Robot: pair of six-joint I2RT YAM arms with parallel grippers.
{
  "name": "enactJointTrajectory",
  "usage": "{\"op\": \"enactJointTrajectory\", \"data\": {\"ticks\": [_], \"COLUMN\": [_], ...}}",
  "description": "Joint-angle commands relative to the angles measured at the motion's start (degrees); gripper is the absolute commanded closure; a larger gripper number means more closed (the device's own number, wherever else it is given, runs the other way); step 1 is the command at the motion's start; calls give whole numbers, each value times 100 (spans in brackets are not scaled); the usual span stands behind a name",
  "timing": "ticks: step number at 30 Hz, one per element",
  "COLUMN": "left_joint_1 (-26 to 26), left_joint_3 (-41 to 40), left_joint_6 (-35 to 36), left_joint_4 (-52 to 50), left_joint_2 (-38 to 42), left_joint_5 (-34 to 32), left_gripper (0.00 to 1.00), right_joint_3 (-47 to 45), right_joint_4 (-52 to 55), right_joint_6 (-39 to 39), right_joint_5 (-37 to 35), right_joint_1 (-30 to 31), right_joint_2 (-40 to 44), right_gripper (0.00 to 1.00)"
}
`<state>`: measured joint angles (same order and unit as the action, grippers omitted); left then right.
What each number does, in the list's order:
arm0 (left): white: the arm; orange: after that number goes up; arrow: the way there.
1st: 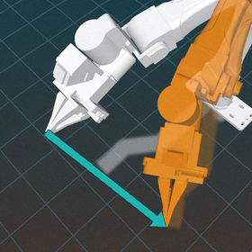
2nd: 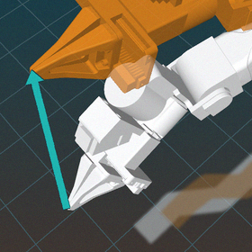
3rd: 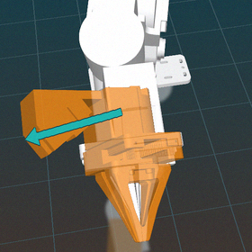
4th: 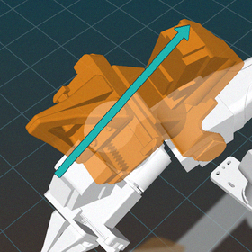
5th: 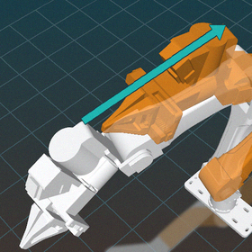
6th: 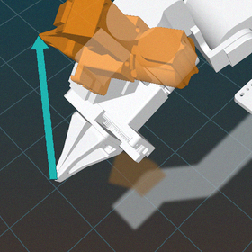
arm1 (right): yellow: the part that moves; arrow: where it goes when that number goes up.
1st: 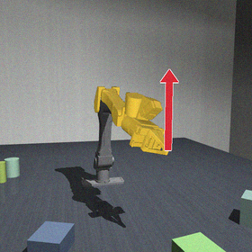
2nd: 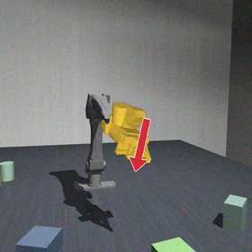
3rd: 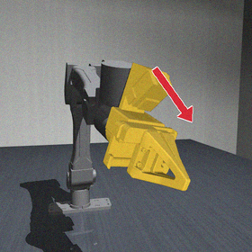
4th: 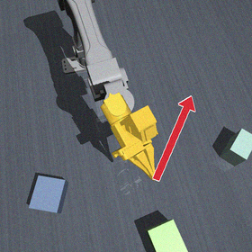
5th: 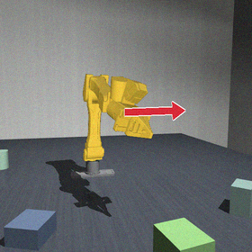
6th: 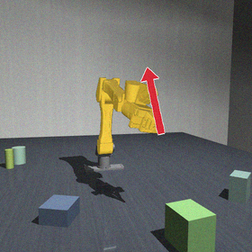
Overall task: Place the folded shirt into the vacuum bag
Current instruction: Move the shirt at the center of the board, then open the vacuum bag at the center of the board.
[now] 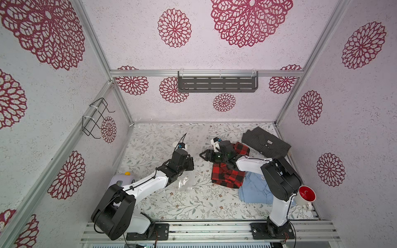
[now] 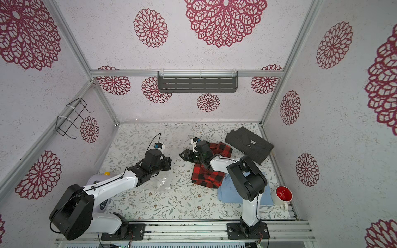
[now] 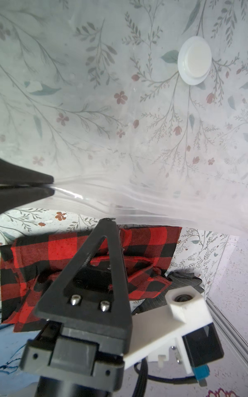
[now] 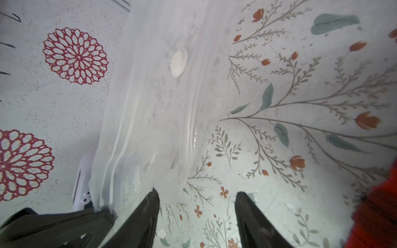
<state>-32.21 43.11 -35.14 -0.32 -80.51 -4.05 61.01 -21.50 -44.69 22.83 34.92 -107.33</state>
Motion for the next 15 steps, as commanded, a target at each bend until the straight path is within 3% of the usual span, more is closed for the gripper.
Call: {"op": "enactJointTrajectory", "data": {"ticks": [1,9,11,15], "left_joint_1": [56,59,57,64], "left_joint_3": [-75,-75,-75,-101], "left_joint_6": [-13,-19,-12,-7], "left_joint_4": [160,155,164,150], "left_joint_2": [141,118,123,158], "left_joint_5": [59,31,38,-54], "left_gripper": [100,100,100,100], "right_joint_3": [205,105,226,428], "right_joint_4": [-374,-467,-336,-37], "right_joint_6": [-217,-396,-418,-327], "right_joint_5": [102,-154,-156,-211], "right_joint_1": [6,6,23,124], "right_joint_2": [-107,-52,-196,-496], "right_gripper": [38,32,36,60]}}
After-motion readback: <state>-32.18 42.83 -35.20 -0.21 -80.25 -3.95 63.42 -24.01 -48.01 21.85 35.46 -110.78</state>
